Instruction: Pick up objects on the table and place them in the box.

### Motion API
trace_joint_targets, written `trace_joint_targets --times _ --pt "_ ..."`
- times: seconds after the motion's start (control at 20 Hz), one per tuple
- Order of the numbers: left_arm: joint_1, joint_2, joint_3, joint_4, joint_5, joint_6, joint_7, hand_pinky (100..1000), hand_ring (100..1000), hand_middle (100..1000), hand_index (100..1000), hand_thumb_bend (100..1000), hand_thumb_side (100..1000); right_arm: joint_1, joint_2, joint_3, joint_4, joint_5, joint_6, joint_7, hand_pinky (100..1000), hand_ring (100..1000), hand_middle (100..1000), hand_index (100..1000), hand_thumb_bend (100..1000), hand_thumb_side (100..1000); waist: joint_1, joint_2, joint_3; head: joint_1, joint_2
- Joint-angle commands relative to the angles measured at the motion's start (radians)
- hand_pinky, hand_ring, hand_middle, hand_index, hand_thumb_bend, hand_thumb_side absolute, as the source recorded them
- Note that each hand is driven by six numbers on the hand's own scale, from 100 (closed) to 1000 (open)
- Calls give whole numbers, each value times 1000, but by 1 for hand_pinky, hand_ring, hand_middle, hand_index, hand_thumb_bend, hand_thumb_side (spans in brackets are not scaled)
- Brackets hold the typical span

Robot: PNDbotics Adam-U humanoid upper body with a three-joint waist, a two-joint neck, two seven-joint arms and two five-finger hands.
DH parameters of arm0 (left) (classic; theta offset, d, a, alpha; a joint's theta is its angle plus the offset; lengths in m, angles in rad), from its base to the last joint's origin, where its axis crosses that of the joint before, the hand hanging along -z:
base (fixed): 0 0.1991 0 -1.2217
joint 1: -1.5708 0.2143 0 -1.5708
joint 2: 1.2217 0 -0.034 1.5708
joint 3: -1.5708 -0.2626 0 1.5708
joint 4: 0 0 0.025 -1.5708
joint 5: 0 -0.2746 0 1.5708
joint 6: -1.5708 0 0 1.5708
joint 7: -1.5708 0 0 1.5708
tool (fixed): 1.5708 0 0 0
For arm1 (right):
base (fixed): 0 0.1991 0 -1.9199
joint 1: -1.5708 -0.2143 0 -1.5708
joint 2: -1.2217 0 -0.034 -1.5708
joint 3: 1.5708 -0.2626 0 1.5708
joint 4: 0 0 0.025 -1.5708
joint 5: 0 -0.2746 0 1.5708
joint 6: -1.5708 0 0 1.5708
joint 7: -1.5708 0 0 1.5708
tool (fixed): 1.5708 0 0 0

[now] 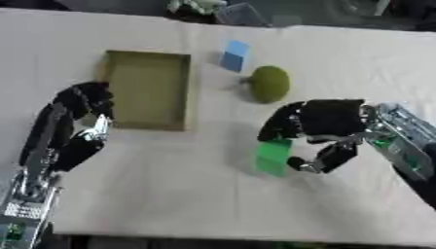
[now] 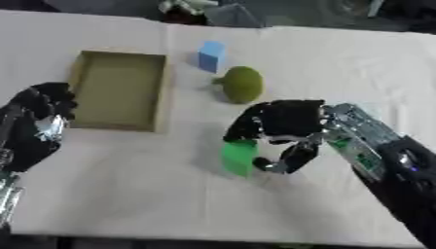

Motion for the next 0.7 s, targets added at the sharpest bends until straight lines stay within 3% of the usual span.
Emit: trace_joint_targets --times 0.05,0.15,0.2,0.35,0.7 --pt "-7 17 1 -14 -1 0 0 545 630 612 776 100 370 -13 -28 -20 -35 -40 5 7 863 858 828 537 100 248 4 -15 -2 2 5" --pt "-6 17 2 -14 -1 0 1 545 629 612 776 100 370 -12 -30 -25 -47 -59 14 9 862 856 824 534 100 286 4 -15 -2 3 5" --pt "-6 18 3 -14 -1 0 1 545 629 612 776 100 370 -13 -30 -28 -53 -71 19 9 862 855 821 534 100 234 4 -15 -2 3 5" --pt "-6 17 3 -14 -2 0 1 545 629 612 776 100 370 -30 -30 -40 -68 -113 40 14 863 855 819 536 100 226 4 -16 -4 4 5" --pt "-3 17 3 -13 -1 0 1 545 629 612 776 100 369 -132 -4 -80 -55 -222 109 43 864 855 816 539 100 208 5 -21 -9 6 5"
